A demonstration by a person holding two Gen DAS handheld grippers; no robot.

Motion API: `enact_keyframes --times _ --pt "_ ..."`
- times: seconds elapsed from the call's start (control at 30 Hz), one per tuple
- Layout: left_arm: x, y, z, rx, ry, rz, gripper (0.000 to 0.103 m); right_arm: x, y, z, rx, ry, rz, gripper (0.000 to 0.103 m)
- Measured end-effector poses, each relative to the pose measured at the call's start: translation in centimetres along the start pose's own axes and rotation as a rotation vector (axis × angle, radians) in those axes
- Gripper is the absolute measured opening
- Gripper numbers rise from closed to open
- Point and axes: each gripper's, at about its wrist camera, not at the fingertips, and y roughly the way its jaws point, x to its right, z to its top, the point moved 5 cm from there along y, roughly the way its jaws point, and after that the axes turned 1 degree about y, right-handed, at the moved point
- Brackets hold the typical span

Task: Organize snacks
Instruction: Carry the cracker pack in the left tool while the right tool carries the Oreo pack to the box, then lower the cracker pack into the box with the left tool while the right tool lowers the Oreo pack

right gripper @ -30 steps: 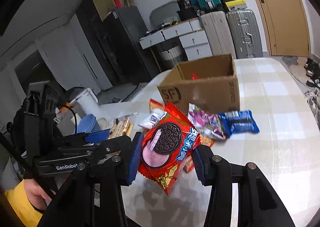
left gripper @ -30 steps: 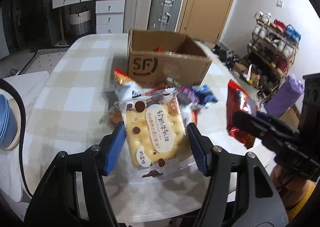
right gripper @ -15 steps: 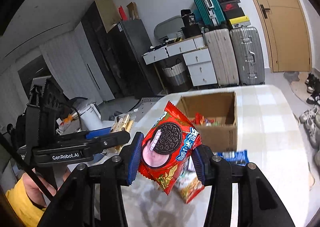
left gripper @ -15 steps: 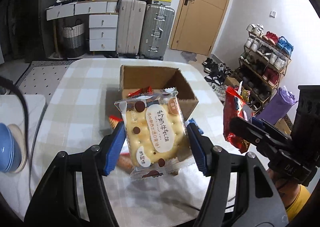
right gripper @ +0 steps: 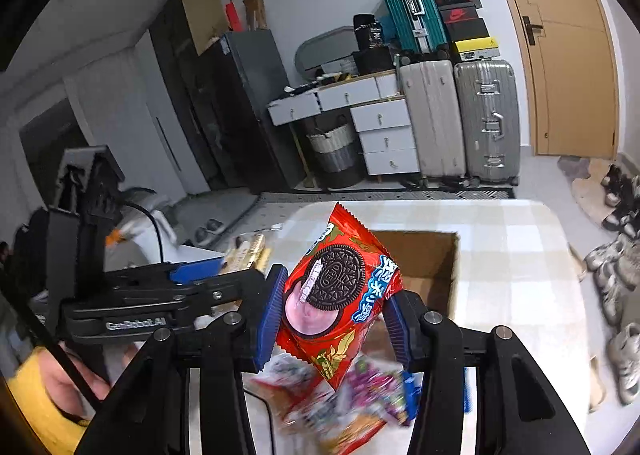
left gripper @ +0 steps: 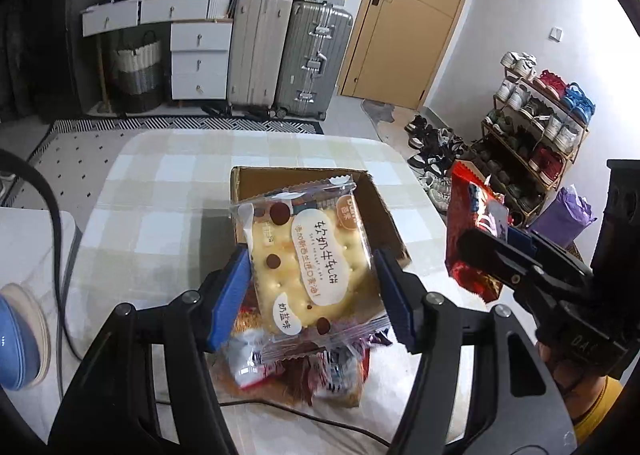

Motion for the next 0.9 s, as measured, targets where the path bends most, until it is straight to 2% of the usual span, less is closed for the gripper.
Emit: enact_keyframes --times 0.2,0.3,0.43,0.57,0.7,0.9 --pt "-1.2 5.6 1.8 -0.056 0.008 0.006 0.06 2.5 4.5 1.4 -0.035 -0.008 -0.028 0.047" --pt "-1.7 9.0 2.5 -0.112 0.003 0.009 0.06 3.5 7.1 1.5 -0.066 -0.015 -0.041 0.047" --pt "-1.8 12.2 3.2 -0.13 0.038 0.023 0.06 5.1 10.5 1.3 -0.102 -0.007 -0.047 0.047" --pt "-2.4 15.6 2.9 -0.168 0.032 0.03 0.06 5.8 13.1 0.9 -0.13 -0.016 -0.054 0.047" --pt "-3.9 18.4 2.6 -0.19 -0.024 0.014 0.06 6.4 15.1 0.4 -0.162 -0.047 -0.076 0.047" --pt "-4.3 21.5 1.9 -0.209 0.024 0.038 0.06 6.9 17.2 -0.9 -0.22 -0.13 -0.124 0.047"
